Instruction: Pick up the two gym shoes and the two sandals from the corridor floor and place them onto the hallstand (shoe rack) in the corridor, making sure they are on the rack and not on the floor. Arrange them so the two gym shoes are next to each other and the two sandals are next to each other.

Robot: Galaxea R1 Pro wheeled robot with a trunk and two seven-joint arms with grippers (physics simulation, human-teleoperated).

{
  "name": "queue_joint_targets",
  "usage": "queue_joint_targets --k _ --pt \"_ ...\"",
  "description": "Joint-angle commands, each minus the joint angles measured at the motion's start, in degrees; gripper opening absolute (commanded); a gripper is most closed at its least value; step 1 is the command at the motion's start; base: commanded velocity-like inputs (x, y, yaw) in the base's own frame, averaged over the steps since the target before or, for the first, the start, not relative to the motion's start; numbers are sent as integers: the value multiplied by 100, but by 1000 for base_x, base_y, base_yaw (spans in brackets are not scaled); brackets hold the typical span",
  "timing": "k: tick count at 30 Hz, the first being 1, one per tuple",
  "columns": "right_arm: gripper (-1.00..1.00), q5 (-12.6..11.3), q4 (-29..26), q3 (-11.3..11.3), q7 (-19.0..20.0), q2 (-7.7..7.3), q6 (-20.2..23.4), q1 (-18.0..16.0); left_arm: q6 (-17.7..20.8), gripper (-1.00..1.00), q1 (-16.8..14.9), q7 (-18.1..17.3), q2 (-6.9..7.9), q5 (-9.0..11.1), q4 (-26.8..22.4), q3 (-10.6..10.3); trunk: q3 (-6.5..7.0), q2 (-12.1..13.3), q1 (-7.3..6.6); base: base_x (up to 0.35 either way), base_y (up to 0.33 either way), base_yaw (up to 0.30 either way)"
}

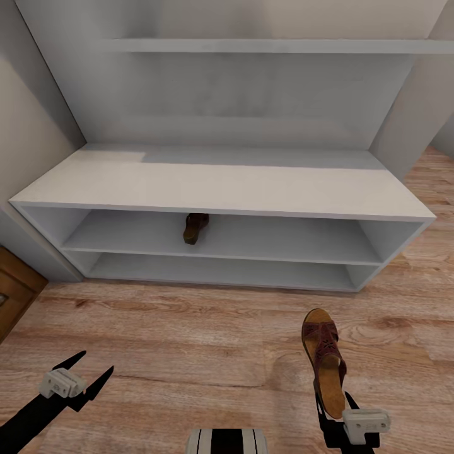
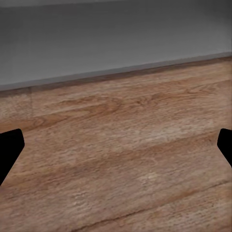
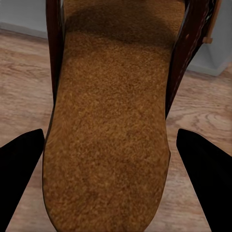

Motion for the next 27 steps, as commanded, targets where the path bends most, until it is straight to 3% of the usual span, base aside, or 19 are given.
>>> queue_joint_targets --k 1,13,27 --pt "-100 -2 2 -1 0 0 -4 0 -1 100 0 -1 -1 -2 1 -2 0 0 0 0 0 0" --pt "-100 -10 36 -6 -7 0 -25 -4 -9 100 0 -11 -15 -26 7 -12 0 0 0 0 6 0" --pt "-100 3 53 -4 -8 1 -26 -7 -13 100 0 -11 -14 -34 13 -15 0 0 0 0 174 0"
